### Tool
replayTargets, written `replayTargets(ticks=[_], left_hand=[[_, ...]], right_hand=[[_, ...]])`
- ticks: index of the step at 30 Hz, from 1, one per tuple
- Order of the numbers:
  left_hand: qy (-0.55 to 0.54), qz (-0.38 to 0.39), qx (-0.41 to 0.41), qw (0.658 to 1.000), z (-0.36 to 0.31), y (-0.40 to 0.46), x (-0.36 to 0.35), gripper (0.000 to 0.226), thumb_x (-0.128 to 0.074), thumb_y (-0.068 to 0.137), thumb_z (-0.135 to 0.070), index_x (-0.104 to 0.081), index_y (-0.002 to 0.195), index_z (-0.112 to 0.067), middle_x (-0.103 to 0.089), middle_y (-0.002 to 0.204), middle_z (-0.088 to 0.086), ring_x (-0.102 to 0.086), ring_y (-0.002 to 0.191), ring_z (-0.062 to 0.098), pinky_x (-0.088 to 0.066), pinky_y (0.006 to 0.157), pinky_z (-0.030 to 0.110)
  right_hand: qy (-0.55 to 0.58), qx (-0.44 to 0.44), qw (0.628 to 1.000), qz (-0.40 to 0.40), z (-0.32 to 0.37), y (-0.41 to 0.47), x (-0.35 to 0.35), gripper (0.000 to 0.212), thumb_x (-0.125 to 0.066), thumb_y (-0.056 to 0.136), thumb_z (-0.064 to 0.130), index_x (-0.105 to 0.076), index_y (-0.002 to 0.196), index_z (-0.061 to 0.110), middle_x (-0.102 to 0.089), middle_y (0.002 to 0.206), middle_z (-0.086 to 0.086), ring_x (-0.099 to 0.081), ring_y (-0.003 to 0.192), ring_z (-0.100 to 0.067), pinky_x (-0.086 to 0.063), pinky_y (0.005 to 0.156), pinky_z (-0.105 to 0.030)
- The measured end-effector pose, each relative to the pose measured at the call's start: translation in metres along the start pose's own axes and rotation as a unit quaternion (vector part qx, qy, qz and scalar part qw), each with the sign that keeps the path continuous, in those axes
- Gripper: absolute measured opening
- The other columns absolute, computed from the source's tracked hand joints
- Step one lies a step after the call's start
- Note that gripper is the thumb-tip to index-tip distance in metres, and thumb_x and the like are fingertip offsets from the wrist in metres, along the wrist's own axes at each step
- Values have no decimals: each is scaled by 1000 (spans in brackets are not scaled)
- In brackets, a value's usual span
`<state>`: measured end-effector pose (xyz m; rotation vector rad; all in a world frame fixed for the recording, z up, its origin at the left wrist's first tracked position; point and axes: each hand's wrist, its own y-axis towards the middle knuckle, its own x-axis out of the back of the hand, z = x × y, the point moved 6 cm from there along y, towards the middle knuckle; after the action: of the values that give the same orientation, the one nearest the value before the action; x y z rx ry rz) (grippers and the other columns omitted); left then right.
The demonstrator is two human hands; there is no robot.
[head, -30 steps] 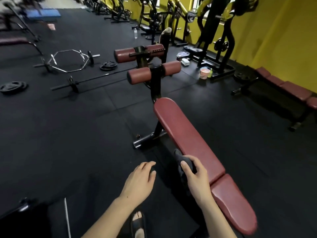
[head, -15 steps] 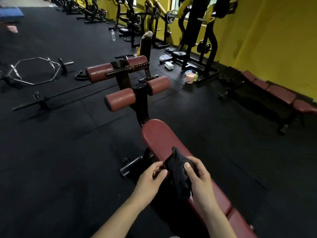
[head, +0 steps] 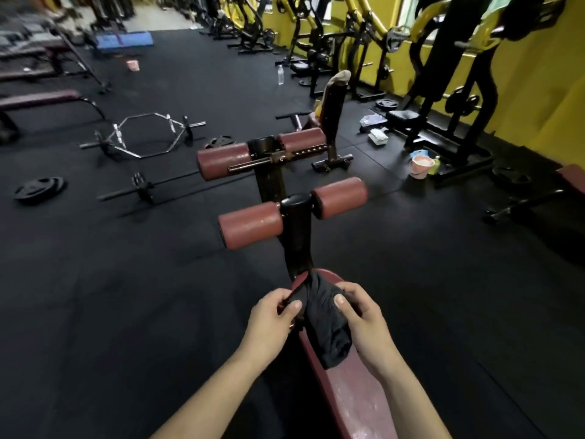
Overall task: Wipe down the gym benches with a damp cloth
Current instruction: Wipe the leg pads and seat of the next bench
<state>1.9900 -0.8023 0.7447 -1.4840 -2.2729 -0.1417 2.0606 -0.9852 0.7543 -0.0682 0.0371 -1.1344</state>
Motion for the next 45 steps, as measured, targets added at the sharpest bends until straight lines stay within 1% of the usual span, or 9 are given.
replayTargets(ticks=[3, 7, 14, 19, 23, 27, 32, 39, 45], left_hand=[[17, -15, -7, 1000, -7, 22, -1, 12, -64, 100, -25, -68, 90, -29, -71, 90, -4, -65, 79, 1, -45, 69, 12], [55, -16, -38, 998, -26, 58, -6, 13, -63, 100, -32, -65, 87, -32, -63, 95, -9, -63, 83, 4, -54, 76, 27], [207, -26, -136, 968, -57, 114, -8, 15, -61, 98, -42, -69, 102, -31, -59, 100, -17, -53, 103, 6, -44, 94, 34], [162, 19, -144, 976, -75, 148, -6, 5, -61, 95, -42, -64, 92, -38, -69, 88, -17, -66, 87, 5, -56, 82, 41], [97, 13, -144, 985, -85, 172, 6, 9, -64, 96, -39, -64, 87, -40, -69, 82, -20, -64, 74, 2, -52, 67, 32], [69, 8, -151, 986, -89, 191, 24, 10, -67, 97, -33, -69, 88, -35, -71, 87, -20, -66, 85, -3, -52, 76, 27], [65, -5, -96, 993, -55, 221, 60, 11, -67, 97, -35, -70, 87, -35, -73, 87, -16, -69, 82, 3, -54, 69, 27], [-1, 23, -63, 998, -20, 242, 96, 11, -66, 99, -28, -73, 92, -30, -76, 92, -13, -71, 91, 5, -57, 93, 40], [-6, 25, -57, 998, 2, 261, 125, 11, -66, 99, -27, -73, 91, -33, -75, 94, -15, -70, 91, 3, -56, 87, 32]], right_hand=[[-11, -10, 999, 29, -4, 26, 6, 19, -54, 108, 19, -70, 118, 18, -75, 117, 1, -70, 113, -17, -56, 99, -36], [20, -53, 998, 5, -17, 61, 18, 22, -51, 110, 25, -70, 121, 29, -74, 121, 3, -71, 114, -19, -57, 100, -49], [53, -94, 991, -74, -30, 96, 21, 20, -55, 107, 36, -70, 112, 24, -76, 113, 2, -72, 109, -14, -58, 98, -42], [-11, -26, 1000, 7, -9, 116, 2, 33, -71, 98, 38, -66, 130, 36, -71, 126, 17, -64, 120, 1, -52, 100, -25], [-165, -4, 984, -62, -11, 140, -4, 59, -84, 85, 40, -52, 133, 48, -61, 129, 24, -58, 121, 4, -49, 98, -22], [-171, -27, 978, -119, -9, 157, -3, 34, -76, 94, 27, -58, 119, 38, -72, 107, 13, -71, 100, -5, -61, 81, -30], [-138, -38, 990, -7, 16, 182, -9, 3, -74, 96, 26, -75, 99, 26, -78, 96, 5, -74, 90, -7, -57, 78, -25], [-47, -70, 994, 75, 25, 208, -56, 27, -67, 101, 37, -63, 92, 12, -63, 85, 1, -59, 81, -13, -46, 74, -31], [-2, -118, 988, 98, 13, 227, -101, 20, -77, 94, 27, -62, 94, 13, -73, 95, -5, -70, 88, -18, -55, 77, -33]])
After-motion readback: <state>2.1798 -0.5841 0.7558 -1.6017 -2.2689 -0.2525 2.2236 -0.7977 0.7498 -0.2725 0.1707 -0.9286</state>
